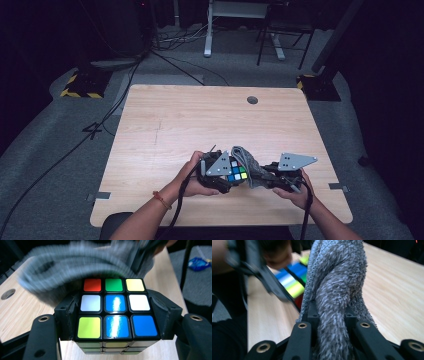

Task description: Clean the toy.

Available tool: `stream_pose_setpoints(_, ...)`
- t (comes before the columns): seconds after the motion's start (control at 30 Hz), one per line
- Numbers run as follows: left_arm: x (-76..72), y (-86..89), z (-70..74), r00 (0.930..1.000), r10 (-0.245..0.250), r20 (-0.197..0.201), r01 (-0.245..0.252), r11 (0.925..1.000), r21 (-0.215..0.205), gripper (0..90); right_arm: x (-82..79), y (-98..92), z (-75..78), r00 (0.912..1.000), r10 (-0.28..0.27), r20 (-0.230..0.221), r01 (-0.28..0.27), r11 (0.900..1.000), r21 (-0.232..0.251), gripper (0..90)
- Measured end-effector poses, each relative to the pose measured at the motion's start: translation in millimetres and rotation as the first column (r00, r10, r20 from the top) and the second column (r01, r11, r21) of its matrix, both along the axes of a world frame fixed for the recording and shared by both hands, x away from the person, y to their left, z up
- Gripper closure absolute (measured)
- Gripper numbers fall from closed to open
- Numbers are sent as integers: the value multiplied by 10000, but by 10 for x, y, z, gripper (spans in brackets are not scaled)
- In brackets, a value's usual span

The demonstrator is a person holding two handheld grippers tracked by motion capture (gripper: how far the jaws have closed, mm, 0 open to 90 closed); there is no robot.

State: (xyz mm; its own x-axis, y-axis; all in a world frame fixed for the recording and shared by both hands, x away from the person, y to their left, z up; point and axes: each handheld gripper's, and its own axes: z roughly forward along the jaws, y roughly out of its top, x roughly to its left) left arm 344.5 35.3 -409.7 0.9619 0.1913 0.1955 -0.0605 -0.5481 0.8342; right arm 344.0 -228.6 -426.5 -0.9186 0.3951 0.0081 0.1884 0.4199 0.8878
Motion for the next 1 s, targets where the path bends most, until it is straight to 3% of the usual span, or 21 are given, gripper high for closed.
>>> stream_pose_setpoints(0.2,-20,28,44,9999,-121,82,123,9997,-215,333,84,26,-138,9987,-117,-497,89,9984,-567,756)
stream_pose_setpoints(0.27,-13,28,29,9999,-64,117,65,10000,-68,332,74,25,-132,9993,-63,-366,45,9988,-497,756)
stream_pose_setpoints(0.3,-9,23,18,9999,-34,126,33,10000,37,332,55,13,-87,10000,-28,-80,25,9991,-422,756)
stream_pose_setpoints(0.4,-4,-13,-17,10000,-91,19,91,9998,180,332,10,-32,88,9996,241,114,-244,9994,241,757)
stream_pose_setpoints(0.5,-18,-56,-29,9998,-162,144,156,9989,441,330,-34,-3,57,9994,295,169,-296,9995,60,758)
stream_pose_setpoints(0.67,-1,-56,-55,10000,-51,-34,53,9989,459,329,-45,1,67,9994,335,123,-340,9986,415,759)
stream_pose_setpoints(1.0,21,-163,-169,9997,-9,-249,41,9917,1285,327,-69,75,62,9983,509,275,-519,9980,371,759)
